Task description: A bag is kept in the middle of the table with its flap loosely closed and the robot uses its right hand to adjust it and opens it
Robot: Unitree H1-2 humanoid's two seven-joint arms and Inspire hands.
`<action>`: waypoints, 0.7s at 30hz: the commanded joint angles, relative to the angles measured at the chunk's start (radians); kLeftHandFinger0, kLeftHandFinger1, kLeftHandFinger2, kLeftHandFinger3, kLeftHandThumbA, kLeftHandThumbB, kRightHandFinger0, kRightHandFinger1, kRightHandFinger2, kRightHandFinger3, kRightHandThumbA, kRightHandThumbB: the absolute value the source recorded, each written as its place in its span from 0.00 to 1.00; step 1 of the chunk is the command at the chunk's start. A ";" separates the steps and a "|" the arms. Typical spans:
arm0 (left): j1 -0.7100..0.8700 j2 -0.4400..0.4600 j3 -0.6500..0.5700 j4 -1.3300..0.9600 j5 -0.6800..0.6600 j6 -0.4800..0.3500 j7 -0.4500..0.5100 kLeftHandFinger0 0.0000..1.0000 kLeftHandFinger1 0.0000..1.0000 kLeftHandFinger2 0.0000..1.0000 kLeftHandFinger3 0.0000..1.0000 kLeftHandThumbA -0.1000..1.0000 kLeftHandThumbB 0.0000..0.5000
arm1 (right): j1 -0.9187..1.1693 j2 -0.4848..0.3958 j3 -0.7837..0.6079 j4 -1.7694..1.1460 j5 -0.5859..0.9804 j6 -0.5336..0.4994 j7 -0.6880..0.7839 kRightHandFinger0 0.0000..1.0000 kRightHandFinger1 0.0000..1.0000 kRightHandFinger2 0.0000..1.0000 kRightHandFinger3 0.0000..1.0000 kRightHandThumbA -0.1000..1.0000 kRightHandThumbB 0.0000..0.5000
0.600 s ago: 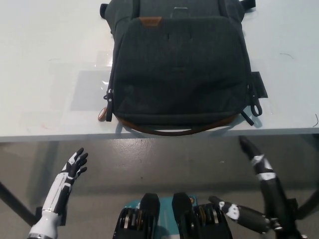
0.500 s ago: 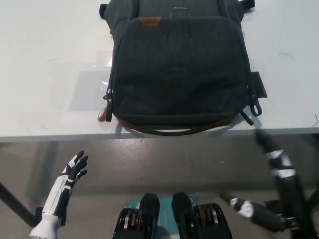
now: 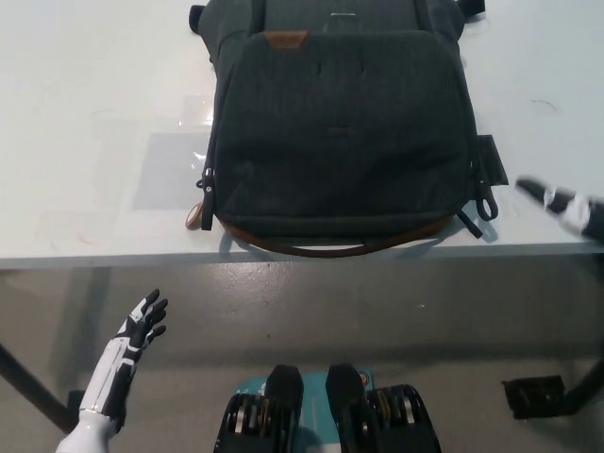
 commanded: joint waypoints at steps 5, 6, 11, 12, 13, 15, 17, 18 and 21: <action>0.056 0.003 -0.005 -0.041 0.005 -0.057 -0.010 1.00 1.00 1.00 1.00 1.00 1.00 | -0.279 -0.059 -0.035 0.272 0.211 0.180 0.122 1.00 1.00 1.00 1.00 1.00 0.68; 0.056 0.004 -0.005 -0.039 0.001 -0.056 -0.013 1.00 1.00 1.00 1.00 1.00 1.00 | -0.309 -0.056 -0.033 0.318 0.209 0.173 0.130 1.00 1.00 1.00 1.00 1.00 0.74; 0.053 0.008 -0.006 -0.023 0.011 -0.075 -0.012 1.00 1.00 1.00 1.00 1.00 1.00 | -0.458 -0.041 -0.029 0.573 0.263 0.160 0.226 1.00 1.00 1.00 1.00 1.00 0.74; 0.056 0.005 -0.005 -0.029 0.004 -0.067 -0.015 1.00 1.00 1.00 1.00 1.00 1.00 | -0.484 -0.037 -0.028 0.615 0.274 0.172 0.241 1.00 1.00 1.00 1.00 1.00 0.81; 0.058 0.004 -0.004 -0.032 -0.001 -0.064 -0.016 1.00 1.00 1.00 1.00 1.00 1.00 | -0.507 -0.031 -0.031 0.652 0.289 0.187 0.254 1.00 1.00 1.00 1.00 1.00 0.82; 0.061 0.003 -0.003 -0.033 -0.001 -0.062 -0.016 1.00 1.00 1.00 1.00 1.00 1.00 | -0.534 -0.022 -0.039 0.702 0.318 0.201 0.281 1.00 1.00 1.00 1.00 1.00 0.83; 0.058 0.003 -0.003 -0.025 0.001 -0.074 -0.017 1.00 1.00 1.00 1.00 1.00 1.00 | -0.580 -0.011 -0.052 0.787 0.361 0.221 0.330 1.00 1.00 1.00 1.00 1.00 0.84; 0.058 0.002 -0.002 -0.026 0.000 -0.073 -0.017 1.00 1.00 1.00 1.00 1.00 1.00 | -0.597 -0.005 -0.062 0.820 0.379 0.236 0.341 1.00 1.00 1.00 1.00 1.00 0.86; 0.056 0.007 0.001 -0.026 -0.001 -0.074 -0.020 1.00 1.00 1.00 1.00 1.00 1.00 | -0.657 0.006 -0.062 0.935 0.388 0.247 0.409 1.00 1.00 1.00 1.00 1.00 0.93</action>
